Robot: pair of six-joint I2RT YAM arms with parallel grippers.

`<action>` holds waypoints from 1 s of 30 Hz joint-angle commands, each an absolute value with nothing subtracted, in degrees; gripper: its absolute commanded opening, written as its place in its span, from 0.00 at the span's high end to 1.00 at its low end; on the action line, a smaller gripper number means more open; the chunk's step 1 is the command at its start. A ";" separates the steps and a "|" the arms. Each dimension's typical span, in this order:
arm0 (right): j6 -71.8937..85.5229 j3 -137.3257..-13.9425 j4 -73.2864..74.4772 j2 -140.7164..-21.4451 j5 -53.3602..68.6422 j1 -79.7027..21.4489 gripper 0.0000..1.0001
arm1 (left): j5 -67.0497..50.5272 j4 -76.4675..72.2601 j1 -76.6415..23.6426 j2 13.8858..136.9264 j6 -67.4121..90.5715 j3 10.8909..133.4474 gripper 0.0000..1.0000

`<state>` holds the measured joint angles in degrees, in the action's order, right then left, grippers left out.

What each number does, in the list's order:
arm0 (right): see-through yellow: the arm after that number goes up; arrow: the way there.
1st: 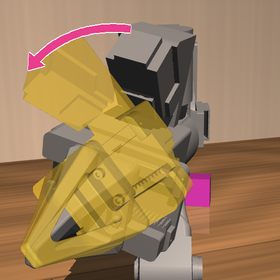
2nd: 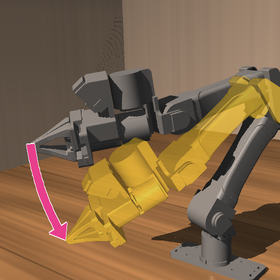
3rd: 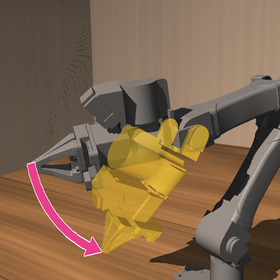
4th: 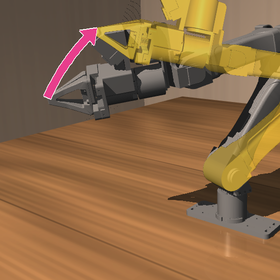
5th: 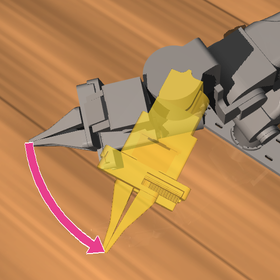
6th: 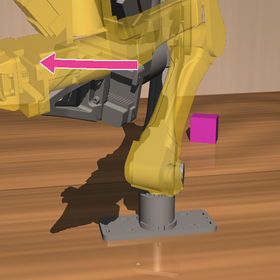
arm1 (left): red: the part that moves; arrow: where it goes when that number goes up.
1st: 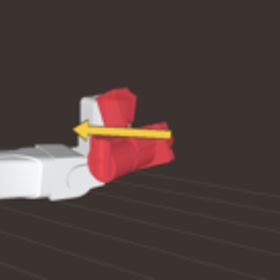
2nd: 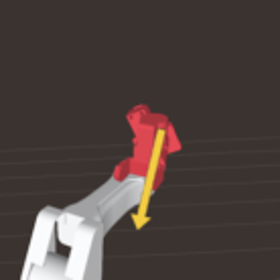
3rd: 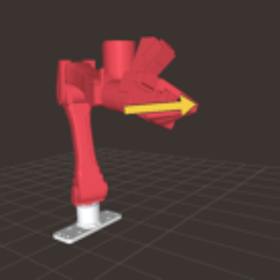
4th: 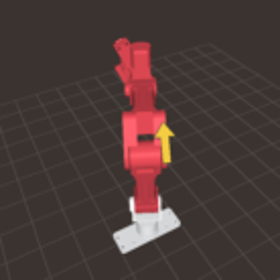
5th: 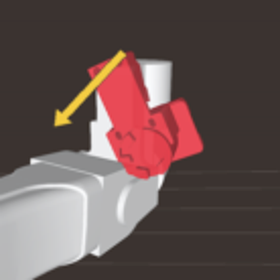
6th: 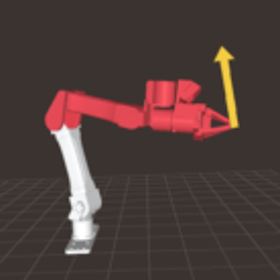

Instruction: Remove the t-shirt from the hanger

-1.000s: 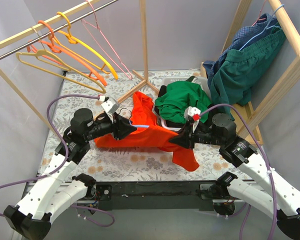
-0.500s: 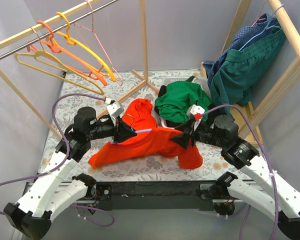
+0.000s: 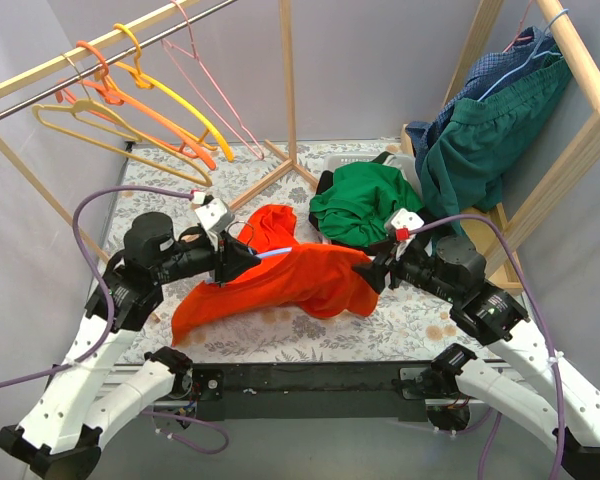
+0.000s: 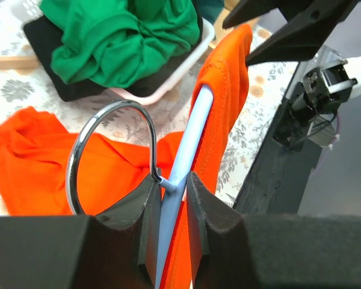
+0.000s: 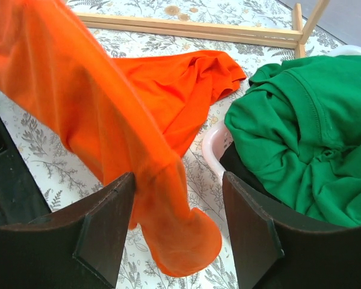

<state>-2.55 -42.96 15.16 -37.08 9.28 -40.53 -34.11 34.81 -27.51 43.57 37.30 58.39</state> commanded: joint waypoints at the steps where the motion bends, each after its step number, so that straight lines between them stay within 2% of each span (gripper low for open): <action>1: -4.92 -43.50 15.99 -37.00 12.28 -40.69 0.33 | -31.65 36.83 -27.33 41.22 35.68 63.36 1.00; 7: -6.42 -43.95 16.96 -37.79 18.28 -40.69 0.35 | -28.30 38.23 -27.33 41.13 34.72 65.21 1.00; 9: -6.24 -44.03 16.70 -38.14 18.19 -40.69 0.39 | -28.30 38.50 -27.25 40.96 34.63 65.65 1.00; 10: -6.15 -44.12 16.53 -38.84 18.11 -40.69 0.42 | -28.56 38.67 -27.33 40.70 34.63 65.83 1.00; 11: -5.89 -44.21 16.09 -39.28 17.06 -40.69 0.53 | -28.65 39.02 -27.33 40.52 34.63 66.18 1.00; 13: -5.28 -44.47 15.03 -40.68 16.00 -40.69 0.67 | -28.91 39.46 -27.25 40.08 34.72 66.27 1.00; 14: -4.75 -44.47 13.55 -41.04 13.65 -40.69 0.78 | -29.18 39.55 -27.33 39.47 34.89 66.27 1.00; 18: -3.87 -45.09 11.95 -42.97 8.36 -40.69 0.85 | -30.67 41.04 -27.25 37.97 35.59 66.88 1.00; 19: -3.87 -45.70 12.04 -43.33 7.83 -40.69 0.84 | -30.50 41.39 -27.25 37.53 35.60 66.97 1.00; 22: -4.22 -46.06 12.66 -42.46 6.77 -40.69 0.59 | -28.74 42.80 -27.33 36.48 35.33 67.06 1.00; 23: -4.31 -45.79 12.57 -41.93 6.77 -40.69 0.45 | -28.04 43.32 -27.25 36.30 35.25 67.23 1.00; 24: -4.31 -45.53 12.39 -41.31 6.85 -40.69 0.40 | -27.78 43.50 -27.25 36.21 35.16 67.24 1.00; 27: -5.09 -45.09 11.43 -40.52 10.97 -40.69 0.35 | -28.12 43.42 -27.25 36.12 35.07 67.50 1.00; 30: -5.19 -45.44 10.64 -42.45 15.64 -40.69 0.39 | -28.21 43.50 -27.25 36.12 35.07 67.41 1.00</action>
